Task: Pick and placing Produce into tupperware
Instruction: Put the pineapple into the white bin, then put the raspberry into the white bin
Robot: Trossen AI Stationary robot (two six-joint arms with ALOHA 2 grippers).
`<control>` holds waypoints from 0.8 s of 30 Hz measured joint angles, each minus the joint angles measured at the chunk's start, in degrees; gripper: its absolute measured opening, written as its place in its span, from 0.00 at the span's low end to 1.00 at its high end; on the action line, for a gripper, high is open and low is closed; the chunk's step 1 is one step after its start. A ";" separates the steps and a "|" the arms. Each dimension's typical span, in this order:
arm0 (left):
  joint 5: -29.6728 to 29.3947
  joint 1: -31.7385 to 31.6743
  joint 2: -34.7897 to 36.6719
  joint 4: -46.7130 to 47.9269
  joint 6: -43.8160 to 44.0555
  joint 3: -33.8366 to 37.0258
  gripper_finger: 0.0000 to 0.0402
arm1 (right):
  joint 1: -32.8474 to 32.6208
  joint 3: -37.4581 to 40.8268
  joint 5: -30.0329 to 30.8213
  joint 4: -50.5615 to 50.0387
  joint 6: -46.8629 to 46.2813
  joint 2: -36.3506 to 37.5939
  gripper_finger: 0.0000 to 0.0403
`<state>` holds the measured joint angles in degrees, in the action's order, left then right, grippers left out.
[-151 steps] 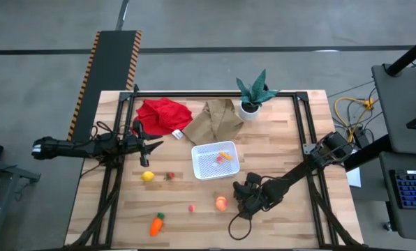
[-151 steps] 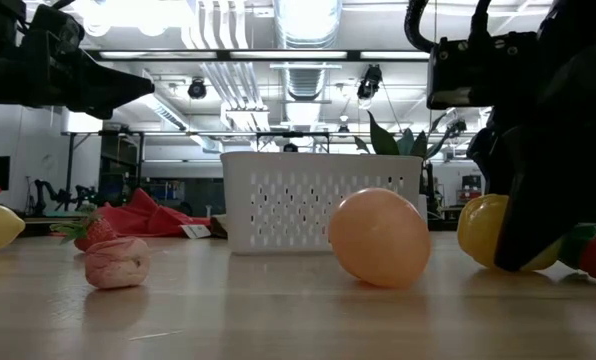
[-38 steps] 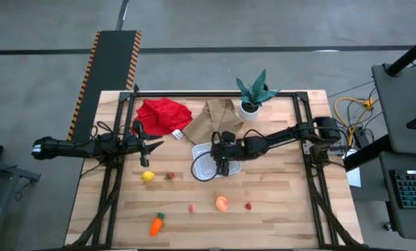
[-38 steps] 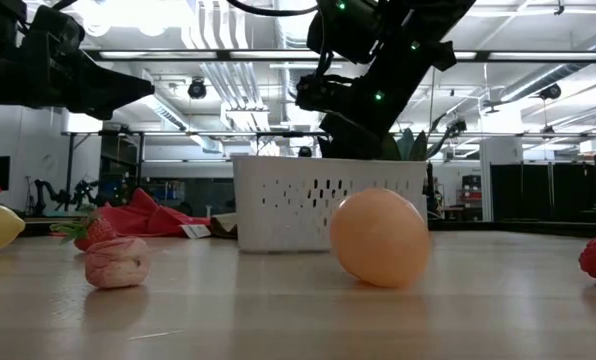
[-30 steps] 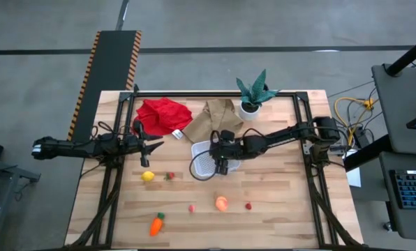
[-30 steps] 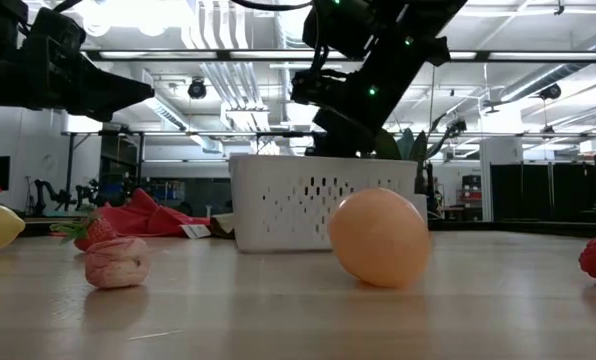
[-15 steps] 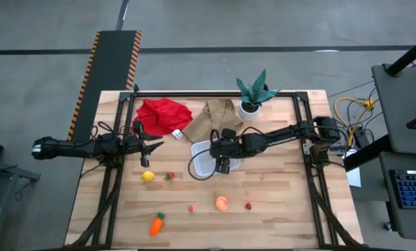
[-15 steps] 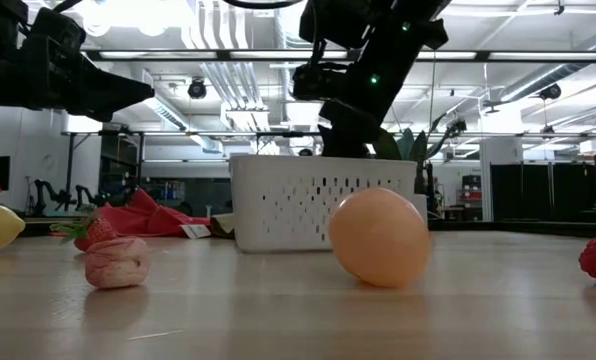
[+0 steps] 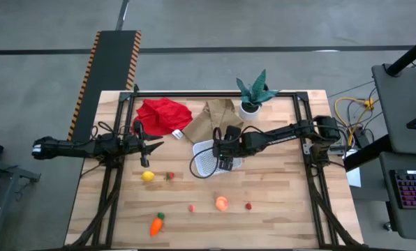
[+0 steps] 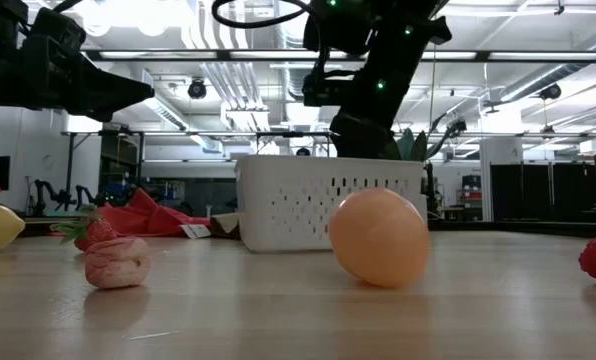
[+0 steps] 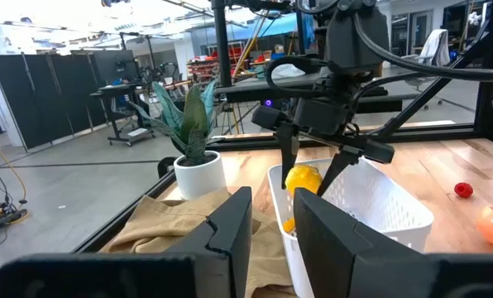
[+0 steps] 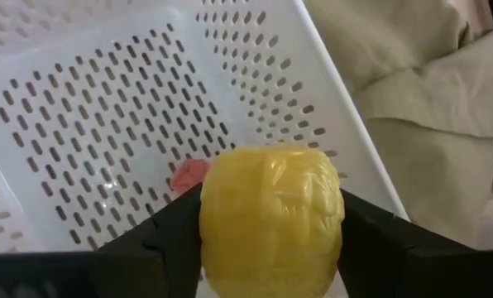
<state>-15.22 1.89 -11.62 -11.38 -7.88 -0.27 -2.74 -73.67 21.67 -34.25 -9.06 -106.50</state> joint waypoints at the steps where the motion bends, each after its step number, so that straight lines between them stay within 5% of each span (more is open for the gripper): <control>1: 0.00 0.01 0.00 0.00 0.00 0.00 0.20 | 0.02 0.00 -0.02 0.00 0.00 0.02 0.55; 12: 0.00 0.00 0.00 0.00 0.00 0.00 0.20 | 0.04 -3.44 -0.10 -1.34 1.02 0.02 0.75; 24: 0.02 0.00 0.02 0.81 0.06 0.00 0.20 | -1.80 -11.42 -4.28 -10.86 -11.82 5.84 0.72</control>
<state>-15.20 1.89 -11.60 -10.57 -7.82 -0.27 -4.55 -85.09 17.39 -45.12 -20.88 -100.66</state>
